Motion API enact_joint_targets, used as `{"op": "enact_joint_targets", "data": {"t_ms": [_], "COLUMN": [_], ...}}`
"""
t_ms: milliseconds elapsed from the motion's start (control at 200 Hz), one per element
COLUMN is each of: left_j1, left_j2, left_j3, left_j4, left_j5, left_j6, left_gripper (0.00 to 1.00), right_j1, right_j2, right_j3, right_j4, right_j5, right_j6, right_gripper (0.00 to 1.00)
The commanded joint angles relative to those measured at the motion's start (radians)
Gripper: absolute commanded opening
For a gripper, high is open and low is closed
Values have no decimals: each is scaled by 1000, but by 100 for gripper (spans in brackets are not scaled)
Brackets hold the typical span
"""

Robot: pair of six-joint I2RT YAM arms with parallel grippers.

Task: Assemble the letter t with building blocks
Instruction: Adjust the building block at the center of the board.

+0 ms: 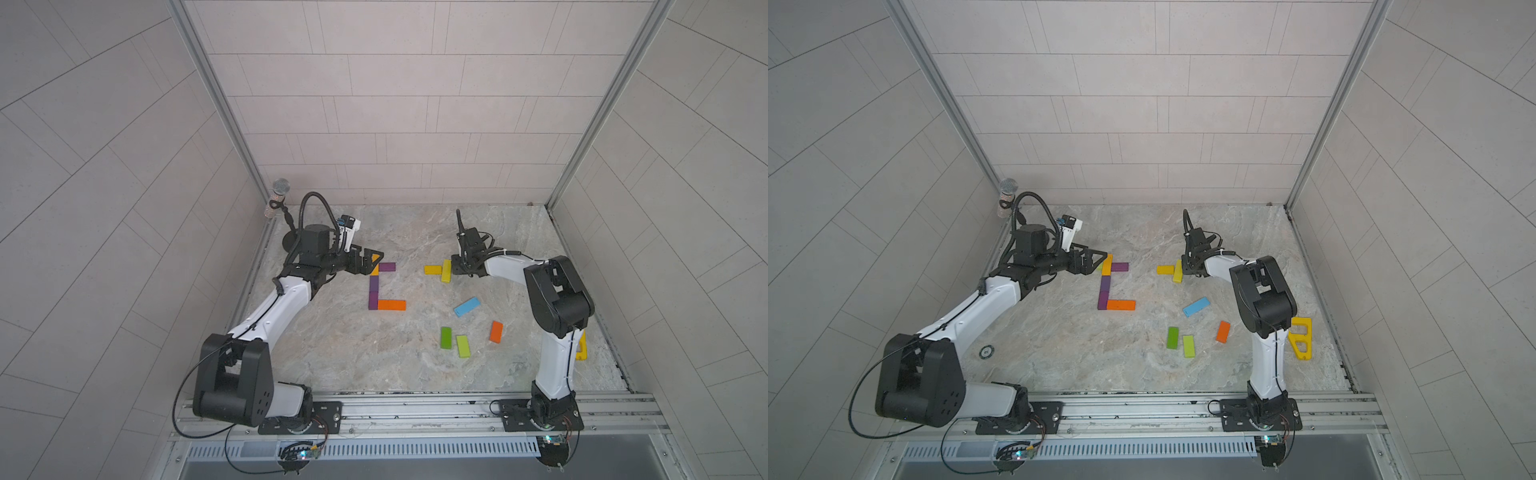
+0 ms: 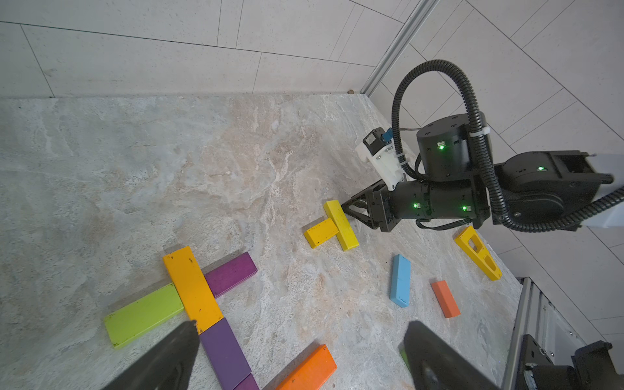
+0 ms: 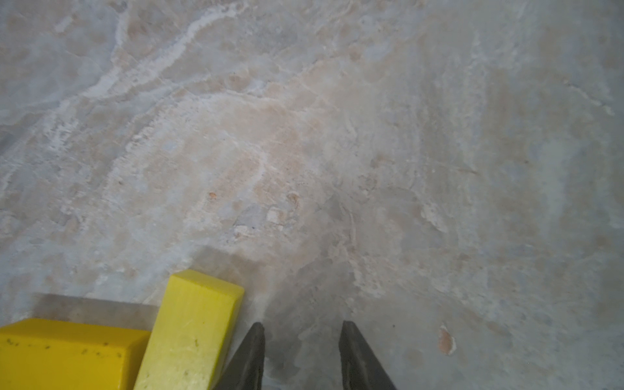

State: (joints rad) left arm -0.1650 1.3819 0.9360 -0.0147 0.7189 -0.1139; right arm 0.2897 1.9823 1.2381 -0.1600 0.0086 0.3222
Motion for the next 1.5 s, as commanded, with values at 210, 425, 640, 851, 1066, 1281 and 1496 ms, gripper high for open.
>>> {"op": "enact_joint_targets", "data": {"t_ms": [210,425,640,851,1066,1281,1496], "left_j1": [-4,-4,-4,-5,-5,-4,-4], "left_j2": [2,5,8,11,13,14,18], "left_j3": [10,13,14,14,16,17,18], "left_j4": [-8,-14,-16,-19,-21,-23,-27], "left_j5": [19,22,26,28,30,33,34], "left_j6": [23,24,24,24,24,24,25], "left_gripper": [100,100,100,100,100,100,100], "right_j1": [6,12,14,14,15,16,17], "right_j2": [32,46,49,48,47,49,49], "right_j3": [25,46,46,46,52,53,58], "right_j4": [-4,-9,-7,-3,-8,-6,-11], "right_j5": [-12,-20,-18,-20,-15,-21,-18], "right_j6": [11,15,15,17,15,17,17], "right_gripper": [40,42,44,46,47,48,48]}}
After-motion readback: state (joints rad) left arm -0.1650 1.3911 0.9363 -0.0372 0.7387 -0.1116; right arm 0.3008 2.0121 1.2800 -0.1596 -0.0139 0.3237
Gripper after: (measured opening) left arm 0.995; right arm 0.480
